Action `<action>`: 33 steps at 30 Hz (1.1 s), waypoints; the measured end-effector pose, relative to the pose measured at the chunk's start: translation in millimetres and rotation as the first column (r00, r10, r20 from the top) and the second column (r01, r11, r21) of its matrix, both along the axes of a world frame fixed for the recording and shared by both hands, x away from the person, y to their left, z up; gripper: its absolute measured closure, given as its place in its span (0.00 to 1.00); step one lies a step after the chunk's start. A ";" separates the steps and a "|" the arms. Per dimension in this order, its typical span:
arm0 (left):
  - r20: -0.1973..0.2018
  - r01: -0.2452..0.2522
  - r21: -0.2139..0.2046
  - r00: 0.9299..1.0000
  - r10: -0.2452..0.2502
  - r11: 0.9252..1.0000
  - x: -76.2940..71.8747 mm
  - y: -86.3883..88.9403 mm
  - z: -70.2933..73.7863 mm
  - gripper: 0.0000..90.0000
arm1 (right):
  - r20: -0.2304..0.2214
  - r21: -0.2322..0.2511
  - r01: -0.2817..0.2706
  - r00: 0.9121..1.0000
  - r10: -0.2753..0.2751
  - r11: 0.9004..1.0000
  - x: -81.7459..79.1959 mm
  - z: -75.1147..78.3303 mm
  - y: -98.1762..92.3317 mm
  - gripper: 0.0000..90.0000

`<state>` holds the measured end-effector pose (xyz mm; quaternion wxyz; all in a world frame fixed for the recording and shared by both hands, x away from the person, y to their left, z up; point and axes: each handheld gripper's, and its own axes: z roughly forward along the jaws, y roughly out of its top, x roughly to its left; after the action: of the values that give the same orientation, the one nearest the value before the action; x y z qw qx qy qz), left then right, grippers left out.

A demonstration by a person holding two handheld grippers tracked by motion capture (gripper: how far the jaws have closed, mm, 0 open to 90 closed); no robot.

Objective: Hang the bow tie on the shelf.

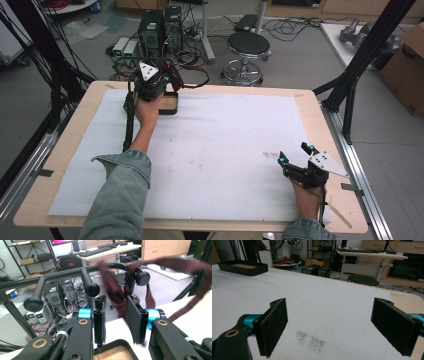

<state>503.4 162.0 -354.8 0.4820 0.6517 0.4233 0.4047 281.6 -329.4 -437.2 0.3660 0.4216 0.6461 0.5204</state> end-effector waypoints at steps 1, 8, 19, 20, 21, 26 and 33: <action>-0.002 0.002 0.002 1.000 -0.002 1.000 -0.5 0.4 -0.4 0.76 | 0.000 0.000 0.000 1.000 0.000 1.000 0.0 0.0 0.0 0.14; -0.016 0.012 0.005 1.000 -0.012 1.000 -5.4 3.5 -2.2 0.74 | -0.002 0.001 0.000 1.000 0.000 1.000 0.0 0.0 0.0 0.14; -0.037 0.060 0.005 0.998 -0.060 0.998 -17.3 9.0 -0.5 0.66 | -0.004 0.002 0.003 1.000 -0.003 1.000 -0.2 0.0 0.1 0.14; -0.040 0.070 0.008 0.997 -0.069 0.998 -18.5 9.8 0.5 0.65 | -0.003 0.002 0.003 1.000 -0.003 1.000 -0.2 0.0 0.1 0.14; -0.043 0.079 0.009 0.996 -0.079 0.997 -20.0 10.5 1.6 0.65 | 0.000 0.000 0.002 1.000 -0.002 1.000 0.0 -0.1 0.0 0.14; -0.043 0.121 0.022 0.992 -0.120 0.992 -28.8 13.2 8.0 0.60 | -0.004 0.000 0.004 1.000 -0.004 1.000 -0.2 -0.1 0.1 0.14; -0.044 0.188 0.022 0.981 -0.187 0.982 -45.7 20.4 17.1 0.56 | -0.003 0.000 0.005 1.000 -0.005 1.000 -0.2 -0.1 0.1 0.14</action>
<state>457.7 182.4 -337.7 0.5005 0.7032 0.3650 0.3491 281.3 -329.3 -437.3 0.3664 0.4240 0.6456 0.5189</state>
